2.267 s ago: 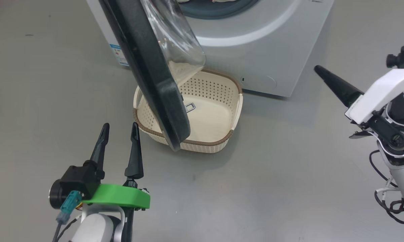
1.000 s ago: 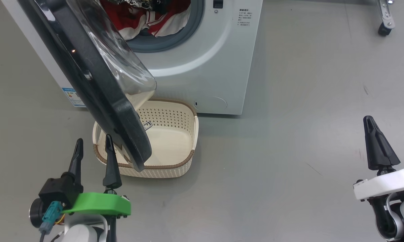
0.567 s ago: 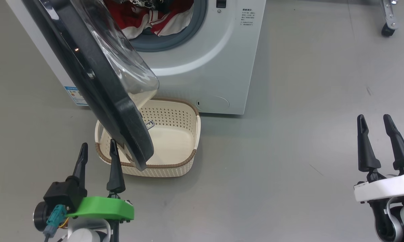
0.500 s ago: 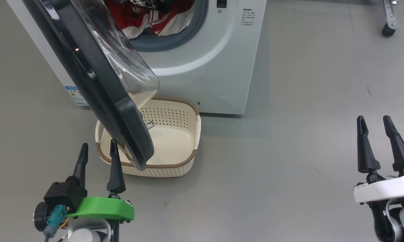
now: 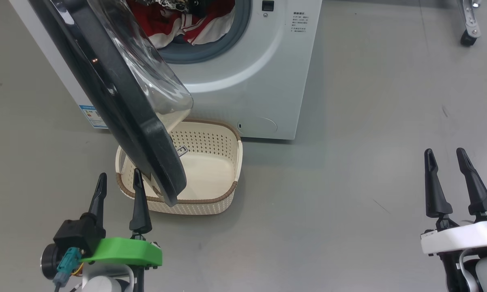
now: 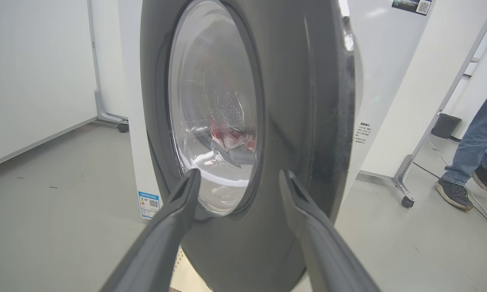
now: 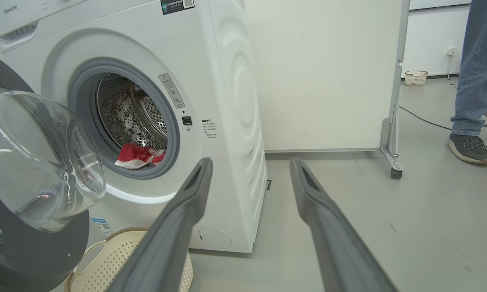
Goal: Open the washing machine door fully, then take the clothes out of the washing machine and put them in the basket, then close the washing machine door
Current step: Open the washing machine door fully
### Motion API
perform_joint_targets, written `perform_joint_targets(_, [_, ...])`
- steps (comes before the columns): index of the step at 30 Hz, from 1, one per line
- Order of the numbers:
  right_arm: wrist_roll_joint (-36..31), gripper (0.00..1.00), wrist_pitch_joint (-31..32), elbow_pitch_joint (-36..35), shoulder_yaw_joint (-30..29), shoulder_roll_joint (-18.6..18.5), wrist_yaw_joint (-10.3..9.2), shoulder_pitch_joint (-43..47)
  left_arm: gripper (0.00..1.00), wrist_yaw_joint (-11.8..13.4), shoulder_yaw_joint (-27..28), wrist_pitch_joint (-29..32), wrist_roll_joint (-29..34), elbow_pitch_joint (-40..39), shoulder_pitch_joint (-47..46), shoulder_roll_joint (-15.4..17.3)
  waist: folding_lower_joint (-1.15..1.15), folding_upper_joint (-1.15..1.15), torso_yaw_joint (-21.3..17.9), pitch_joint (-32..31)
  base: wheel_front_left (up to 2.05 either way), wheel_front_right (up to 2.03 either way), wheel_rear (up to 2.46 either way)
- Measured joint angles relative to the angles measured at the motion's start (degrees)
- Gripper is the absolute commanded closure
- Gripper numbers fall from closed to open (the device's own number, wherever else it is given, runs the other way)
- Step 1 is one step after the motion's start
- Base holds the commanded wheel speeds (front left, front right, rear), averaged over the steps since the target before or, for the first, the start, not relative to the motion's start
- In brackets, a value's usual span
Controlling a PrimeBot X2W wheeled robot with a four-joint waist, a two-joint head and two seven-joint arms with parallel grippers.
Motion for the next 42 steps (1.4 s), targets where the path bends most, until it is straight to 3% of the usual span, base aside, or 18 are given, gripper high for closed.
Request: perform_joint_targets(42, [-3.7,0.0,0.0,0.3,-1.3,3.7,1.49,2.9,0.0,0.0,-1.0,0.0,1.7,1.2,1.5,0.0,0.0,0.0,-0.4,-2.6,0.0,0.0,0.0])
